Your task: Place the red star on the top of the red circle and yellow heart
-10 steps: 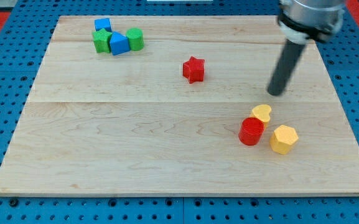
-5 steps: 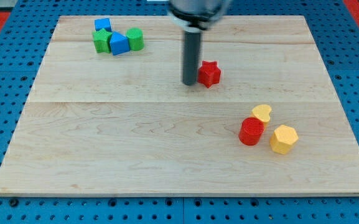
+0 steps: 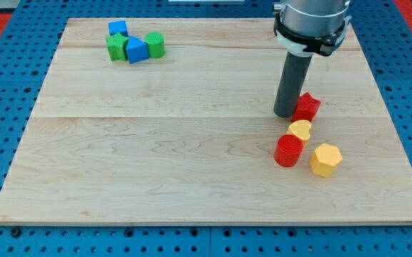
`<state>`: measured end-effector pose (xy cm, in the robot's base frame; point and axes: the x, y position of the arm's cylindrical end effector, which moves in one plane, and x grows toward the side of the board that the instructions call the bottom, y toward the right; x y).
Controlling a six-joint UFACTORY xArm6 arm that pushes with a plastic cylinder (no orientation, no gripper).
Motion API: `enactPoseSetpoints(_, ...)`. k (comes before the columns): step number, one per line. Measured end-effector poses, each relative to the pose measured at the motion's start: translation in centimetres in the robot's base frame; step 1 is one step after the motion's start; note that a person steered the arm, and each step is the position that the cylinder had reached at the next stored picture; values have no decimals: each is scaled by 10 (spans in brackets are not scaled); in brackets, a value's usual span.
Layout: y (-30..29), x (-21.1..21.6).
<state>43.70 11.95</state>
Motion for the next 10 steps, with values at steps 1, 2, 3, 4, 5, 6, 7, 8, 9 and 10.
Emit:
enactPoseSetpoints(1,-18,-2)
enactPoseSetpoints(2,-49,-20)
enactPoseSetpoints(3,-66,-35)
enactPoseSetpoints(4,-37,-30)
enactPoseSetpoints(5,-12,-35)
enactPoseSetpoints(6,26,-39)
enactPoseSetpoints(7,73,-35)
enactPoseSetpoints(8,74,7)
enactPoseSetpoints(9,57,11)
enactPoseSetpoints(10,76,-13)
